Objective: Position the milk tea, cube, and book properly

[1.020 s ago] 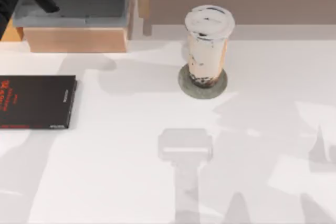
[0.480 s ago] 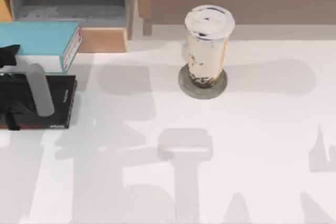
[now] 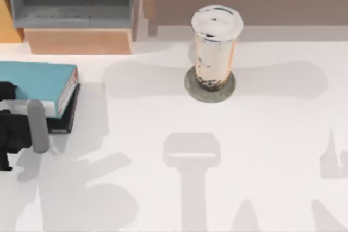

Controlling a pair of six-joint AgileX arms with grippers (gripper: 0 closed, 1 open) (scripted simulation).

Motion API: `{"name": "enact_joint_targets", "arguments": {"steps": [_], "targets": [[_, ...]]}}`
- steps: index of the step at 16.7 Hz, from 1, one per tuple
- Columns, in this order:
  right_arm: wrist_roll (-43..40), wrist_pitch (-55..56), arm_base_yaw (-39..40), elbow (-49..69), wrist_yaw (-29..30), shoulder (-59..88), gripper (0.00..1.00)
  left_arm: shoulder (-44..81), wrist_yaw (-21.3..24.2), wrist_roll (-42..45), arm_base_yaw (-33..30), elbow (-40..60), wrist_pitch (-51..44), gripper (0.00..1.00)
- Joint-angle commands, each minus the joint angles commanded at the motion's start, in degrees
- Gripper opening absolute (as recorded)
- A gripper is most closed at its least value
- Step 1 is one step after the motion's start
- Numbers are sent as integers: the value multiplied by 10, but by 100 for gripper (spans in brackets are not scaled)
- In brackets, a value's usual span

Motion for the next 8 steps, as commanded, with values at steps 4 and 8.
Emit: {"name": "enact_joint_targets", "arguments": {"steps": [4,8], "targets": [[0,0,0,0,0,0,100,-1,0,1,-3,7,4,0],[0,0,0,0,0,0,100,16,-1,0,-1,9,7,0]]}}
